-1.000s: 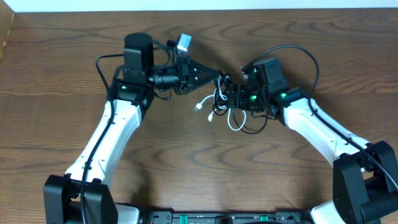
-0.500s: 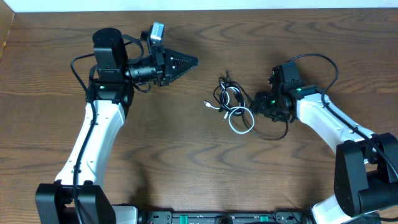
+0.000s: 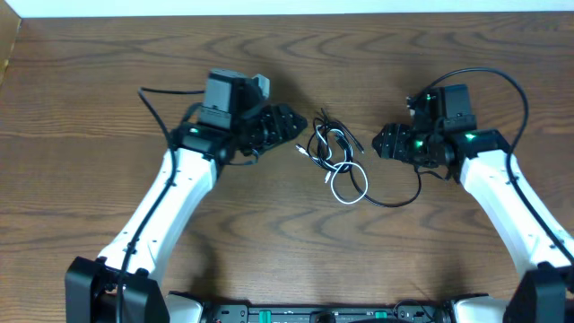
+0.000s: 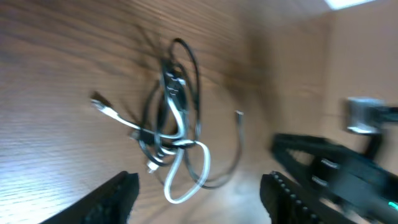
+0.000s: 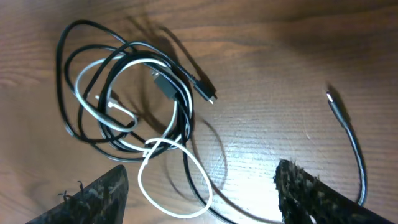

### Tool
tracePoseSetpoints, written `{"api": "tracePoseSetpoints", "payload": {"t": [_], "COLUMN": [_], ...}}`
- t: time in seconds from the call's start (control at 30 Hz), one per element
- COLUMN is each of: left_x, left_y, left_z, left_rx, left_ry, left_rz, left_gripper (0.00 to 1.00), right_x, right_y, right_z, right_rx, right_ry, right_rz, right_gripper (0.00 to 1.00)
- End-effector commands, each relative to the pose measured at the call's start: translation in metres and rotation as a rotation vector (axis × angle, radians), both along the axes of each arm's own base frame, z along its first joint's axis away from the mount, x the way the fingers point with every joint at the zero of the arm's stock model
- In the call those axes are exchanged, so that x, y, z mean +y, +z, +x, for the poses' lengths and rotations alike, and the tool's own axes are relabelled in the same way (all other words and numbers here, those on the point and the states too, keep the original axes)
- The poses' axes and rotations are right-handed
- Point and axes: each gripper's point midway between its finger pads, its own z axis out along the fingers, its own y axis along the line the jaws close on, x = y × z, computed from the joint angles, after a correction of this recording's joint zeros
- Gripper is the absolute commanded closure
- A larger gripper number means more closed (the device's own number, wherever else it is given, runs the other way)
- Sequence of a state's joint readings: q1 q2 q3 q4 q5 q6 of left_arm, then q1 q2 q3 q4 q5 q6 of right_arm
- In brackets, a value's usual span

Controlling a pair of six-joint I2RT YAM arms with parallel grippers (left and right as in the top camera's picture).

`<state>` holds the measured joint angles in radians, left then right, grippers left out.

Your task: Untangle cables

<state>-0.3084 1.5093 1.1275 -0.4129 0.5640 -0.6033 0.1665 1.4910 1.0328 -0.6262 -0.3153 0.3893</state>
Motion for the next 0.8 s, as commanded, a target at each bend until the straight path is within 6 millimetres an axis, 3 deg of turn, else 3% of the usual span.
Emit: {"api": "tracePoseSetpoints", "payload": {"t": [0.0, 0.37, 0.63, 0.77], "left_x": [0.01, -0.03, -0.065, -0.066], "left_y": [-0.019, -0.091, -0.102, -0.102], "left_z": [0.011, 0.006, 0.011, 0.013], "left_rx": [-0.082, 0.009, -0.054, -0.076], "left_ry": [0.076, -0.012, -0.055, -0.023], "left_rz": [0.231, 0.316, 0.289, 0.316], "left_gripper": [0.24, 0.24, 0.11, 0.1], "right_x": [-0.003, -0.009, -0.011, -0.012], "right_y": [0.006, 0.0, -0.002, -0.003], "right_z": [-0.004, -0.014, -0.018, -0.019], "right_rx": [-0.014, 0.03, 0.046, 0.05], "right_ry": [0.019, 0.015, 0.019, 0.016], "right_rz": [-0.011, -0.044, -0.054, -0.062], "right_gripper": [0.28, 0.27, 0.27, 0.27]}}
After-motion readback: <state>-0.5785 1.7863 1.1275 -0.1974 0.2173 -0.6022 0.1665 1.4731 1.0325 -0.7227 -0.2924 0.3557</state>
